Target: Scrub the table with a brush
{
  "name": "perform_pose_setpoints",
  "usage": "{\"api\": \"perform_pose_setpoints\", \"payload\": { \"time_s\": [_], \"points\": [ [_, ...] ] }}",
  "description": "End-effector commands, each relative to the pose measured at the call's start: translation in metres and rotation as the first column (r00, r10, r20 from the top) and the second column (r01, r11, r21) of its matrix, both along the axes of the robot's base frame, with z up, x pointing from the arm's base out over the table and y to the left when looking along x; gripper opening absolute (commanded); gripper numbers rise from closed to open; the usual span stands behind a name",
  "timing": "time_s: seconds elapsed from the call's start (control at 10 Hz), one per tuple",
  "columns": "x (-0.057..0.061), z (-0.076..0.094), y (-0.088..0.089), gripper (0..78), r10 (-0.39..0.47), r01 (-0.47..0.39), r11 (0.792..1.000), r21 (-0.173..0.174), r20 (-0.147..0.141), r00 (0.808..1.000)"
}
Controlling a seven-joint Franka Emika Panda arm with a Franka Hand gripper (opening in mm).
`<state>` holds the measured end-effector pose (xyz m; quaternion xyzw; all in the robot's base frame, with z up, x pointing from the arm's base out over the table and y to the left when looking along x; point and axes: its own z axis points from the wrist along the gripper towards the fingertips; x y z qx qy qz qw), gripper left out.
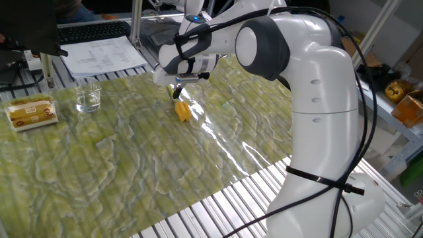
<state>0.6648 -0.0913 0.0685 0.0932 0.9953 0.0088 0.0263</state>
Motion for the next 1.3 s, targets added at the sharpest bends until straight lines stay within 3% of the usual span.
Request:
{"api": "perform_pose_setpoints", "payload": {
  "time_s": [0.1,0.4,0.8,1.3],
  "points": [
    [-0.001,-0.002,0.011,1.2,-0.036,0.036,0.999,0.002,0.026,0.999],
    [-0.003,0.0,0.018,1.2,-0.062,0.061,0.998,0.004,0.026,0.998],
    [-0.007,-0.002,0.035,1.2,-0.125,0.124,0.992,0.013,0.048,0.991],
    [-0.002,0.007,0.05,1.2,-0.178,0.177,0.984,0.025,0.053,0.983]
  ]
}}
